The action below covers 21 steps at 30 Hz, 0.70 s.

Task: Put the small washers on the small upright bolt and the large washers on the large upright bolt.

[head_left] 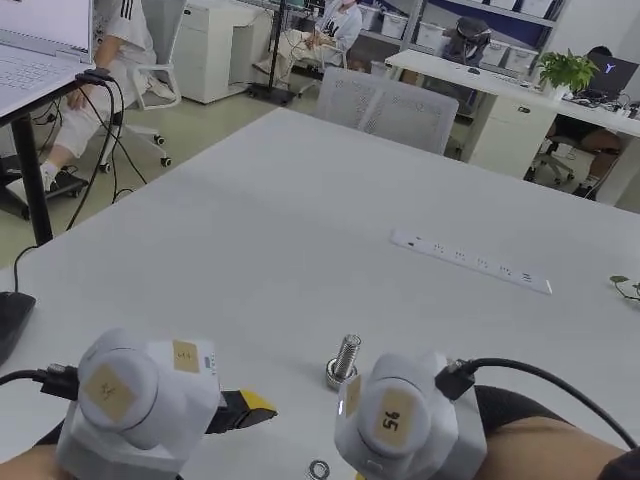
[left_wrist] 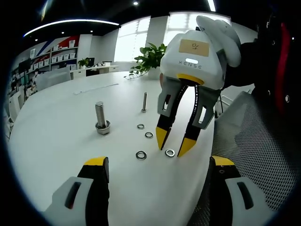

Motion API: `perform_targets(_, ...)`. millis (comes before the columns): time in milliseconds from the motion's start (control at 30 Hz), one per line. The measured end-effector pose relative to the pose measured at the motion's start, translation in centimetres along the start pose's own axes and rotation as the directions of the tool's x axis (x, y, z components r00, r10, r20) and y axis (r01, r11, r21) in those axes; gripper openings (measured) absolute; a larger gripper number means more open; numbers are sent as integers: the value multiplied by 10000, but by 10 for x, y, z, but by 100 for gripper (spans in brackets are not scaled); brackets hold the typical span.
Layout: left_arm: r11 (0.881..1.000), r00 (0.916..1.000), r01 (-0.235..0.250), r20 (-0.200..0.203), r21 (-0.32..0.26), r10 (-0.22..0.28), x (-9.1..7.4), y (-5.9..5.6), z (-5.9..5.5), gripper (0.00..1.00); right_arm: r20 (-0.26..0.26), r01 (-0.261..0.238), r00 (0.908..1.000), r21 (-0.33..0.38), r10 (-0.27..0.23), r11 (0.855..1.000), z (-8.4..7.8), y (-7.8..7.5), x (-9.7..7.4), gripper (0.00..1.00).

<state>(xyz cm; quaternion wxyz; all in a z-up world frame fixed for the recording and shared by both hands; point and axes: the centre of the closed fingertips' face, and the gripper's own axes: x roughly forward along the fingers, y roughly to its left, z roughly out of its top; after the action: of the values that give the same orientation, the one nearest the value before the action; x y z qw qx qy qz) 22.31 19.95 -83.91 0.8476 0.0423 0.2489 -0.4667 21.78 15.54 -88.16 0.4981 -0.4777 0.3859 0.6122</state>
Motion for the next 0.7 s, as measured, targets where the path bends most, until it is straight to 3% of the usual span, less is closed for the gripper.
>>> perform_targets(233, 10000, 10000, 11, 42, -19, -11, 0, 1, 1, 88, -19, 44, 10000, -368, -45, 9993, 1, 1, 0, 18)
perform_targets(700, 10000, 10000, -10, 81, -54, 10, -1, 1, 2, 87, 22, -58, 10000, -362, 59, 9993, 0, -4, 0, 13)
